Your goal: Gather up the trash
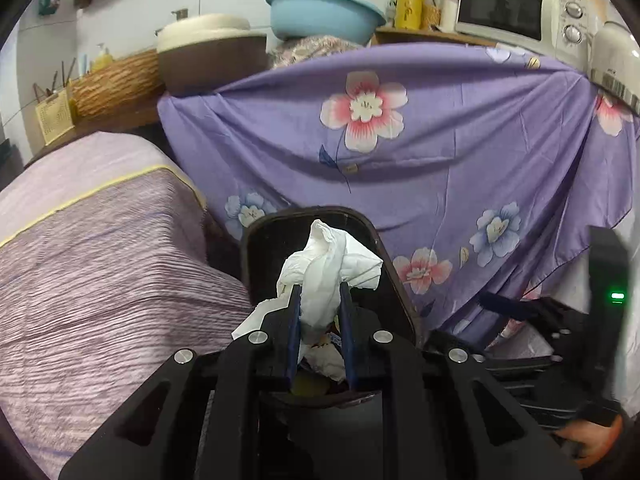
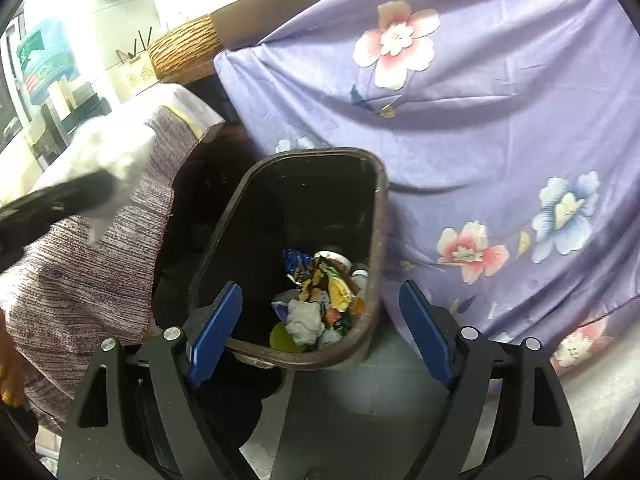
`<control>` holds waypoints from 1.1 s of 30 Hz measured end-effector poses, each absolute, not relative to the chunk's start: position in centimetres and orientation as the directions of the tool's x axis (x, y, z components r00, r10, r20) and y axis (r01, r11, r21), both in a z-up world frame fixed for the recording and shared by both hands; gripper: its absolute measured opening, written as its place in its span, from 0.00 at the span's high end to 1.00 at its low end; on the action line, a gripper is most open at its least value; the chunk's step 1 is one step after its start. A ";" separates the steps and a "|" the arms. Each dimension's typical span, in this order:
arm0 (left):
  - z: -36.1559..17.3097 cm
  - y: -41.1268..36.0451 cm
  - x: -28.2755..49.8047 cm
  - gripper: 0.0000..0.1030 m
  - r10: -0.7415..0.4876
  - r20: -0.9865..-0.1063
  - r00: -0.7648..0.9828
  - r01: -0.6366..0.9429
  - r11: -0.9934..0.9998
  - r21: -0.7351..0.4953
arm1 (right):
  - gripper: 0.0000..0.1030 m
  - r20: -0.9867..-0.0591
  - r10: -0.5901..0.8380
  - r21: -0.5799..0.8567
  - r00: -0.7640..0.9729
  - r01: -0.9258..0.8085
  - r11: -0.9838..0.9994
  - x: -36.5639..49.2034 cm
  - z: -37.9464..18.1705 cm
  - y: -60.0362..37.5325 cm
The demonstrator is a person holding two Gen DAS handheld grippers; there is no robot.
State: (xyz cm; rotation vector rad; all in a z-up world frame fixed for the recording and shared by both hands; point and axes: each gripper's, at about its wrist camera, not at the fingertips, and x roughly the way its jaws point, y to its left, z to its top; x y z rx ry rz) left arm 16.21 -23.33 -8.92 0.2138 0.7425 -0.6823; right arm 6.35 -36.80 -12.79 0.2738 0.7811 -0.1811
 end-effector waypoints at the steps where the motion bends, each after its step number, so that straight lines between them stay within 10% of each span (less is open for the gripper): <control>1: -9.4 -23.6 16.6 0.83 -0.488 -0.692 0.533 0.640 0.767 -0.048 | 0.22 -0.714 -0.064 0.175 0.697 0.266 0.948 6.1 -12.7 -37.0; 10: -12.4 -26.8 19.1 0.80 -0.454 -0.745 0.488 0.656 0.754 -0.030 | 0.21 -0.725 -0.083 0.179 0.684 0.303 0.936 4.8 -13.1 -38.3; 18: -13.6 -27.8 19.6 0.31 -0.458 -0.737 0.498 0.656 0.754 -0.025 | 0.21 -0.742 -0.090 0.175 0.665 0.321 0.931 3.7 -13.6 -38.6; 33: -7.8 -24.6 15.3 0.08 -0.499 -0.612 0.613 0.629 0.777 -0.004 | 0.19 -0.738 -0.122 0.151 0.664 0.339 0.929 3.7 -13.0 -38.3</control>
